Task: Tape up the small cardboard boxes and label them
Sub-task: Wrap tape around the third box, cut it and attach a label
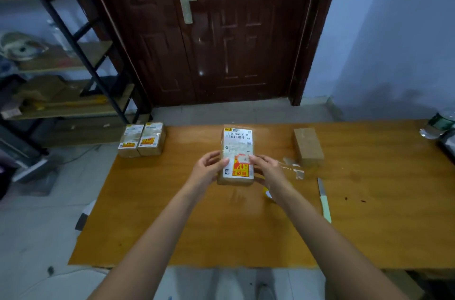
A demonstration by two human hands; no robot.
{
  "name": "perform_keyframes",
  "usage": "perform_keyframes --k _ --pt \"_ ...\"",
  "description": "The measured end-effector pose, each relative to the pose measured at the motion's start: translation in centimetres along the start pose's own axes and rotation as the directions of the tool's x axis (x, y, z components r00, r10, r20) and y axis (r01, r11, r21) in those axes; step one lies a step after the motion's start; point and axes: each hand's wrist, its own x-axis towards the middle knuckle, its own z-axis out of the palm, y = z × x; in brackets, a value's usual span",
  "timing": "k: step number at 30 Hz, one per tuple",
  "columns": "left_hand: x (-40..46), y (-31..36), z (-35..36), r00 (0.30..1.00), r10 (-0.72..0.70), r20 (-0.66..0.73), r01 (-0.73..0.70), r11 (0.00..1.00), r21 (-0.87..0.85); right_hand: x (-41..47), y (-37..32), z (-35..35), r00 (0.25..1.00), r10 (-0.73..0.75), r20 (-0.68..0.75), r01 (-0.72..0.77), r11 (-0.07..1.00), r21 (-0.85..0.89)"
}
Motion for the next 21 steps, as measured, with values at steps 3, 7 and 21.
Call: perform_keyframes --k 3,7,21 --pt "-0.6 1.7 -3.5 1.000 0.030 0.001 -0.030 0.999 0.011 -0.4 -0.5 3.4 0.999 -0.033 0.011 0.034 0.999 -0.037" --pt "-2.0 3.0 -8.9 0.997 0.081 -0.013 -0.080 0.996 0.044 -1.8 -0.5 9.2 0.995 -0.091 -0.027 0.090 0.995 -0.050" --pt "-3.0 6.3 -21.9 0.983 0.132 -0.126 -0.115 0.985 0.131 -2.6 0.5 23.9 0.991 -0.100 -0.087 0.094 0.993 -0.078"
